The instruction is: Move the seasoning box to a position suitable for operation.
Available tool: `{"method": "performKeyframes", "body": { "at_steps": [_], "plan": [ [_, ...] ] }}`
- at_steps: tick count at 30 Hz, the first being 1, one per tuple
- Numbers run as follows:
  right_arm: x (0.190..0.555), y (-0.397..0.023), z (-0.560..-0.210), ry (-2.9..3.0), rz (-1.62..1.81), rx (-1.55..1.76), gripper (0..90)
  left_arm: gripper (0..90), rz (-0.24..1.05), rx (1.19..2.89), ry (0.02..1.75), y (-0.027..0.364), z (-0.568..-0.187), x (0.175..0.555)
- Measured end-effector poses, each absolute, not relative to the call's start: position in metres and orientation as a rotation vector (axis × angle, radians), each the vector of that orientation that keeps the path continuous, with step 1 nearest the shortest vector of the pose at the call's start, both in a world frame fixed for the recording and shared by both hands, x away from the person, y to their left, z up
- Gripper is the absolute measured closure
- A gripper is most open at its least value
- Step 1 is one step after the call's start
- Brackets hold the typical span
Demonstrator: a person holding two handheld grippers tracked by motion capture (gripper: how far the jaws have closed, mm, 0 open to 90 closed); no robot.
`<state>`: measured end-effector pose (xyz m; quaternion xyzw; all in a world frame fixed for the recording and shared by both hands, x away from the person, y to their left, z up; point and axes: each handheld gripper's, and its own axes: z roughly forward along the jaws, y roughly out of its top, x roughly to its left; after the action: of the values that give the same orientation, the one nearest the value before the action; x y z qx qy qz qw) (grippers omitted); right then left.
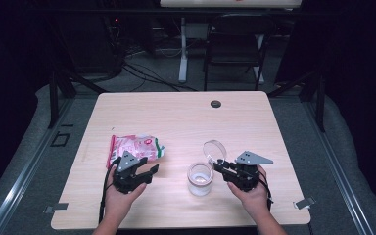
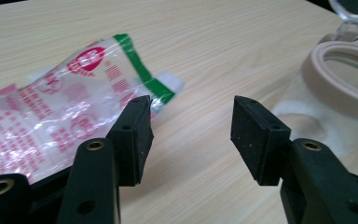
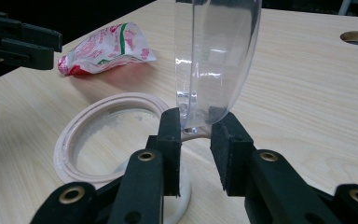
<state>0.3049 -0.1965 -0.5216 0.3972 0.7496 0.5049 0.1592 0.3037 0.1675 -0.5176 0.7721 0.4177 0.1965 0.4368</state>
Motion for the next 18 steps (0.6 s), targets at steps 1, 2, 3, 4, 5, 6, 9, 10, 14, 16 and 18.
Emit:
{"method": "performKeyframes", "body": {
  "at_steps": [1, 2, 3, 4, 5, 6, 9, 10, 14, 16, 18],
  "plan": [
    [0.306, -0.197, -0.521, 2.146, 1.444, 1.140, 73.4, 46.8, 0.496, 1.926, 1.046, 0.169, -0.519, 0.304],
    [0.306, -0.197, -0.521, 2.143, 1.445, 1.140, 73.3, 46.1, 0.508, 1.936, 1.052, 0.171, -0.520, 0.305],
    [0.308, -0.196, -0.522, 2.137, 1.452, 1.143, 73.2, 45.0, 0.522, 1.944, 1.056, 0.172, -0.522, 0.306],
    [0.308, -0.197, -0.521, 2.143, 1.447, 1.145, 73.1, 44.5, 0.540, 1.957, 1.051, 0.173, -0.523, 0.306],
    [0.309, -0.197, -0.521, 2.143, 1.448, 1.147, 73.0, 43.9, 0.556, 1.964, 1.046, 0.173, -0.524, 0.307],
    [0.309, -0.197, -0.522, 2.143, 1.448, 1.148, 72.9, 43.2, 0.572, 1.985, 1.046, 0.173, -0.526, 0.308],
    [0.310, -0.197, -0.522, 2.132, 1.455, 1.150, 71.9, 42.4, 0.606, 2.014, 1.037, 0.172, -0.530, 0.309],
    [0.310, -0.197, -0.522, 2.133, 1.453, 1.148, 71.5, 42.3, 0.617, 2.031, 1.031, 0.172, -0.530, 0.309],
    [0.308, -0.198, -0.521, 2.123, 1.453, 1.147, 69.2, 42.4, 0.679, 2.078, 1.018, 0.168, -0.535, 0.311],
    [0.307, -0.199, -0.521, 2.120, 1.463, 1.152, 67.6, 42.4, 0.705, 2.095, 1.011, 0.166, -0.538, 0.314],
    [0.305, -0.200, -0.521, 2.118, 1.466, 1.150, 66.6, 42.5, 0.721, 2.089, 1.018, 0.165, -0.540, 0.316]
  ]
}}
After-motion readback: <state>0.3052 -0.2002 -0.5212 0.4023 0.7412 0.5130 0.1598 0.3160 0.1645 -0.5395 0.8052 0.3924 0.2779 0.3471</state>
